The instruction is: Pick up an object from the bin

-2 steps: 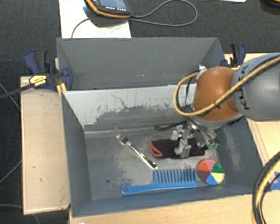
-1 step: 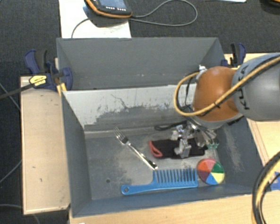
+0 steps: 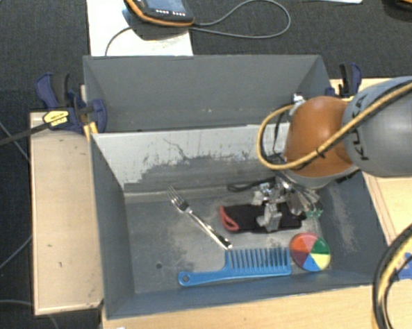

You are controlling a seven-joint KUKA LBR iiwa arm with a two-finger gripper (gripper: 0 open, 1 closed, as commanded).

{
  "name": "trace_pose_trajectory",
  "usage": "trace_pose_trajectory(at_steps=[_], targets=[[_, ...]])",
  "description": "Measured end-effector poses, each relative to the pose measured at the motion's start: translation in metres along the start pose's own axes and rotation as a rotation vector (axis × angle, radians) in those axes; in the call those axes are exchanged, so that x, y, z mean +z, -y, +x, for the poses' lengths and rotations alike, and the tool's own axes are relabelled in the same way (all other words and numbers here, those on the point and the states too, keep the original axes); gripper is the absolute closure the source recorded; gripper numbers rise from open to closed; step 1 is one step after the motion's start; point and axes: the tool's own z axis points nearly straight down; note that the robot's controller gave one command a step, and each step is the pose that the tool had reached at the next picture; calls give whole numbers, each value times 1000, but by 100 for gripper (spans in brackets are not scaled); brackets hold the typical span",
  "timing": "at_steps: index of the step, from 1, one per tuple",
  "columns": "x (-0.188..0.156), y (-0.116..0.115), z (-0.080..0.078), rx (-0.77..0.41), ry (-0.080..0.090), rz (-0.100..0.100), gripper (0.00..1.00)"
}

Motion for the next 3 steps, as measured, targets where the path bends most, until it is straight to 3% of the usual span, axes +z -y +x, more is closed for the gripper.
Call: trace_pose_trajectory(at_steps=[2, 3], targets=[[-24, 0, 1, 2, -2, -1, 100], [-68, 0, -1, 4, -1, -1, 100]])
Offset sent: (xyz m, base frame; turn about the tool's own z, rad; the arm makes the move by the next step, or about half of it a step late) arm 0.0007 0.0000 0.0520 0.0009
